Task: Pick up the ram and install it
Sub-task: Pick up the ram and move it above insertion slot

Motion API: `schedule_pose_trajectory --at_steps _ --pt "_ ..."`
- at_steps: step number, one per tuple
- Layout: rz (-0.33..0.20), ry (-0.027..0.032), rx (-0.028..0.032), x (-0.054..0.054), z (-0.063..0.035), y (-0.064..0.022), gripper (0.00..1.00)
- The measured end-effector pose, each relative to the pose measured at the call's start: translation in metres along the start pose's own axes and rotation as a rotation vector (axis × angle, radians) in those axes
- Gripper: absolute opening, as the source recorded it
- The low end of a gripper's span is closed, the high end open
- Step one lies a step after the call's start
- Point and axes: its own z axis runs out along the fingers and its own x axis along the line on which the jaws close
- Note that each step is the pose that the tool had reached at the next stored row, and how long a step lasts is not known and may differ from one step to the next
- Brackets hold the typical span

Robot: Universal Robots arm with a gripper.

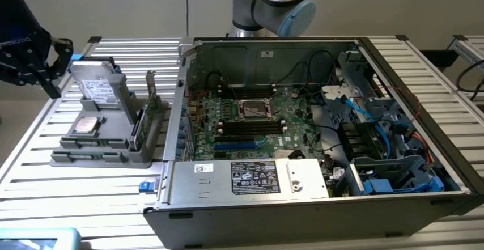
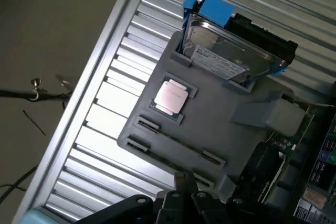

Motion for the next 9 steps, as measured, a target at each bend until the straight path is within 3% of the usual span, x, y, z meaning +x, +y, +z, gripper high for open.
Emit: schedule_pose_trajectory --at_steps 9 --pt "-0.162 0.0075 -0.0021 0.0 0.0002 0.0 0.11"
